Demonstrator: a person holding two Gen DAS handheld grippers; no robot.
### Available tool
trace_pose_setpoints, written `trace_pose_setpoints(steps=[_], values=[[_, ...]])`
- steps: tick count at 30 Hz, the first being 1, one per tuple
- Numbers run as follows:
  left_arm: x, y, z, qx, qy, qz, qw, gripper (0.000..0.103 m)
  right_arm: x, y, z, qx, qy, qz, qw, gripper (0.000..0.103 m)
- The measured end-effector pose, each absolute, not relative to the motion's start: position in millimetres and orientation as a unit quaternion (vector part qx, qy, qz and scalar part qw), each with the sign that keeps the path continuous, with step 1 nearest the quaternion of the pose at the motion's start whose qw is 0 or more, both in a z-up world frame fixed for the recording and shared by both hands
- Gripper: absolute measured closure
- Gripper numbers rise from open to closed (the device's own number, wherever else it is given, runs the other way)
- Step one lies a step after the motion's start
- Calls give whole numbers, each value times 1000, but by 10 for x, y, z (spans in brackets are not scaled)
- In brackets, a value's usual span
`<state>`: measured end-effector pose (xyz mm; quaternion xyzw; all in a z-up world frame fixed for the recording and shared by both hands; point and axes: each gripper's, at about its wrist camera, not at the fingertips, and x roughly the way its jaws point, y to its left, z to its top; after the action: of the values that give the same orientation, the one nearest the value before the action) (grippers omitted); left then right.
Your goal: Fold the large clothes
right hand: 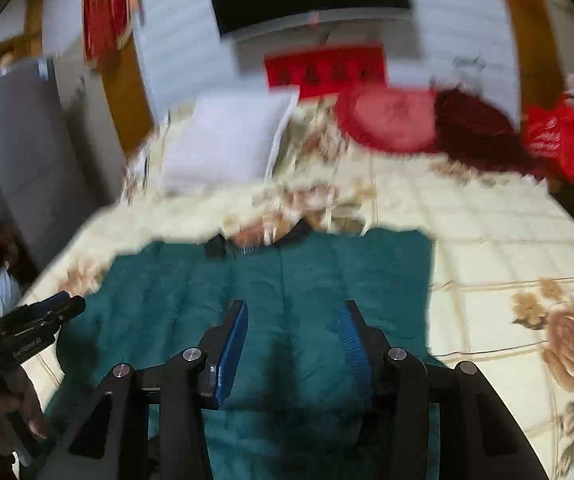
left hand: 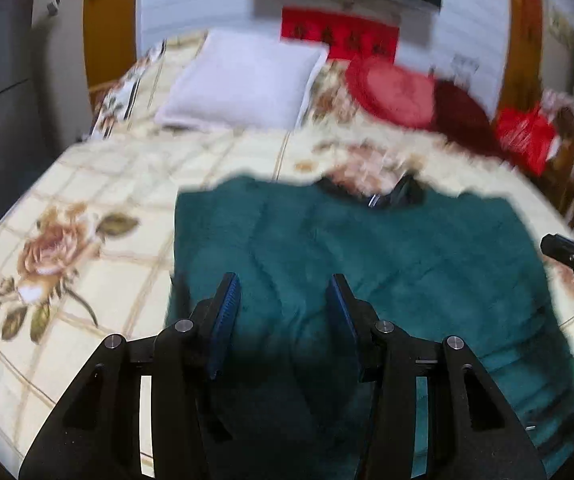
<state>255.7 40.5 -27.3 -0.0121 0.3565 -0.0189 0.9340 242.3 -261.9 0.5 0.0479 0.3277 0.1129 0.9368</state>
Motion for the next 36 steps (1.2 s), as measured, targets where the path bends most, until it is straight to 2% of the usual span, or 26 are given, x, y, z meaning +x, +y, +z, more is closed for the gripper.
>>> trace_pose_setpoints(steps=[3,4,8,10,12,14,16,19,20,22,26,29,33,36], values=[[2630,474,-598,-54,400,-27,914,58,2744,-2713,-471,0,424,71,903,57],[2619,483,-651,-64,403,-31,913,58,2784,-2805,-623,-1,444,61,894,53],[2550,376,-692,-42,388,-14,920,58,2807,-2937,-576,22,455,77,887,51],[2536,361,-691,-39,385,-11,922,58,2833,-2921,-359,16,425,69,902,51],[2527,377,-693,-44,383,-12,923,58,2900,-2962,-55,53,372,59,925,51],[2535,408,-697,-46,383,-11,922,58,3047,-2995,36,76,353,45,931,51],[2536,382,-697,-42,383,-6,923,58,3344,-2927,-54,79,376,37,922,51],[2536,369,-694,-40,381,-7,924,58,3711,-2826,-579,42,461,15,886,50],[2539,372,-696,-41,381,-7,924,58,3741,-2834,-681,37,467,17,884,50],[2549,376,-703,-42,383,-6,923,58,3701,-2850,-723,43,448,20,893,45],[2572,378,-712,-41,386,-1,922,58,3663,-2872,-565,23,457,10,889,45],[2580,367,-714,-37,387,2,921,58,3313,-2837,-180,18,396,16,918,45],[2584,353,-713,-36,388,3,921,58,2857,-2544,-128,14,374,76,924,31],[2594,347,-716,-32,388,4,921,57,2777,-2380,-493,-8,413,84,907,13]])
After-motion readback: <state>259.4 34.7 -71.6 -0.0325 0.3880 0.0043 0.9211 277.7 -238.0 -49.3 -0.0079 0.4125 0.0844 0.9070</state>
